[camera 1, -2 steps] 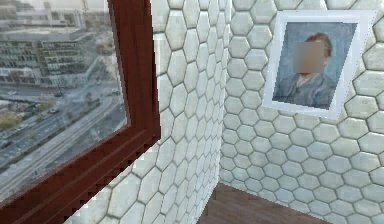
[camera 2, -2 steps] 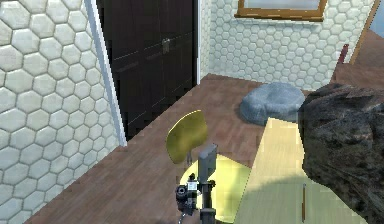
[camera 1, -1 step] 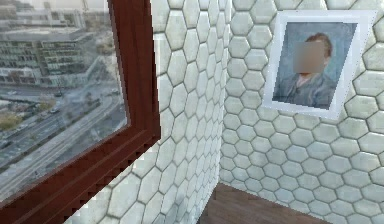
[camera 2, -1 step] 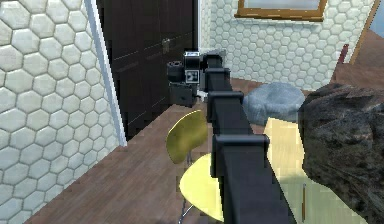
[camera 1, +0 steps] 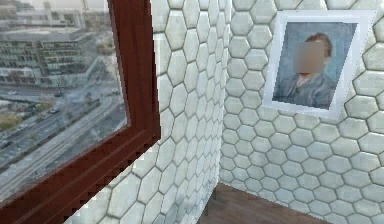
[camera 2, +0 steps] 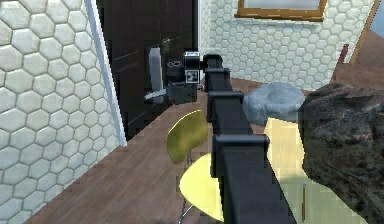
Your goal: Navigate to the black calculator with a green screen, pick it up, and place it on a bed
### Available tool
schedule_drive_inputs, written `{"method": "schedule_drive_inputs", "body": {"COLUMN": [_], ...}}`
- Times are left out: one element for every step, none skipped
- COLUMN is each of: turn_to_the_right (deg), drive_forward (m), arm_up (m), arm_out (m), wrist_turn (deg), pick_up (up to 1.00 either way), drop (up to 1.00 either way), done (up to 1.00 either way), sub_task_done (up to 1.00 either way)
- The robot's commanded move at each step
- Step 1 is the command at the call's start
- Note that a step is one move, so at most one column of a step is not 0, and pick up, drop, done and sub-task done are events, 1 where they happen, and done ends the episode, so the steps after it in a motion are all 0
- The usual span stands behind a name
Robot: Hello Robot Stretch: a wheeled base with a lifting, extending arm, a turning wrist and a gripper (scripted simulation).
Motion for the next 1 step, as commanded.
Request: {"method": "schedule_drive_inputs", "body": {"turn_to_the_right": [0.0], "drive_forward": [0.0], "arm_up": [0.0], "arm_out": [0.0], "wrist_turn": [-45.0], "pick_up": [0.0], "drop": [0.0], "done": [0.0], "sub_task_done": [0.0]}}
